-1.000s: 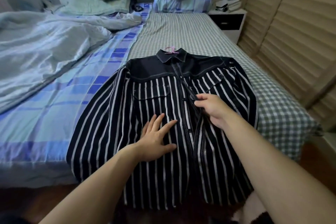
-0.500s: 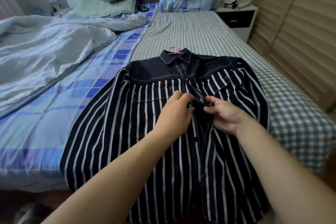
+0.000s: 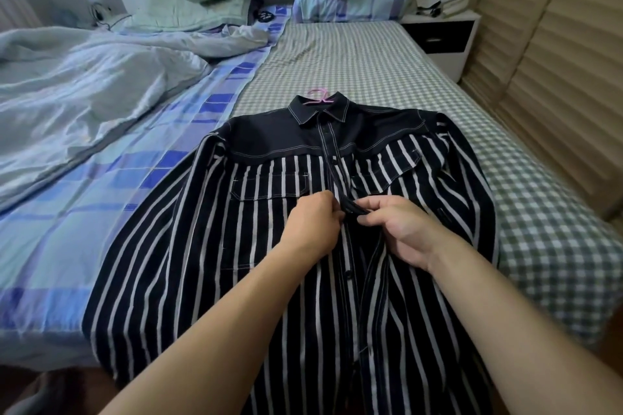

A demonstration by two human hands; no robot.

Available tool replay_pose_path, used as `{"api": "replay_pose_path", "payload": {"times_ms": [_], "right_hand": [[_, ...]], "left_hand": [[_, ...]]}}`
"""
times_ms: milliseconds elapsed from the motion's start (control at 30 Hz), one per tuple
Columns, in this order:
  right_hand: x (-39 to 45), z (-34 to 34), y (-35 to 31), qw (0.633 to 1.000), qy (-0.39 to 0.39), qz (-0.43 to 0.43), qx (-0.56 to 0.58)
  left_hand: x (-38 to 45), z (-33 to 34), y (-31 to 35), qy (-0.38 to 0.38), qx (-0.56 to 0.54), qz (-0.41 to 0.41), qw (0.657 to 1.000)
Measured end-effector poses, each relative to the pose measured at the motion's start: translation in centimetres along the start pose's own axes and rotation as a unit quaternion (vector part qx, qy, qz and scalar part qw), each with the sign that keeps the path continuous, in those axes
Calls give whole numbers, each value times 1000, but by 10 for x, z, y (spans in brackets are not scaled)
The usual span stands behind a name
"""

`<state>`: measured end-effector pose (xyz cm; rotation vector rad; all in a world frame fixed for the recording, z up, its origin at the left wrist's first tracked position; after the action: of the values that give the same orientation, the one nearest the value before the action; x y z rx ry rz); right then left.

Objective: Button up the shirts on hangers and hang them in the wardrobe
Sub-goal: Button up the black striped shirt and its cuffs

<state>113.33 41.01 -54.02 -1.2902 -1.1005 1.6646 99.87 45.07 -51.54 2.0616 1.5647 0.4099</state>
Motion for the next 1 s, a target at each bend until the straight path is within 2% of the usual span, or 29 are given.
{"api": "replay_pose_path", "payload": {"times_ms": [67, 133, 233, 400, 567, 633, 1000], "right_hand": [[-1, 2, 0, 1000, 24, -14, -12], [-1, 2, 3, 997, 58, -39, -31], [-2, 2, 4, 989, 110, -70, -74], [-3, 5, -1, 982, 126, -82, -118], [0, 11, -4, 975, 152, -86, -138], [1, 11, -3, 969, 171, -87, -153], [-3, 13, -1, 958, 218, -95, -159]], "left_hand": [[2, 3, -8, -9, -137, -45, 989], [0, 11, -18, -33, -290, -82, 953], [-4, 18, -24, -54, -410, -91, 906], [-7, 17, -25, -45, -412, -90, 905], [-6, 18, -29, -89, -489, -105, 861], [-5, 18, -31, -94, -501, -107, 854], [-7, 20, -38, -81, -514, -100, 848]]}}
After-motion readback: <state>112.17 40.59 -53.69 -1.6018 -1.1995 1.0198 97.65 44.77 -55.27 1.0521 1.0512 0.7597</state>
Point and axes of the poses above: each hand's wrist, its own x-axis towards the middle knuckle, its own z-axis out of the palm, y = z × x, the point moved 8 cm from there along x, towards the middle knuckle, and after that the axes turned 7 degrees about -y, right-handed, at the moved point
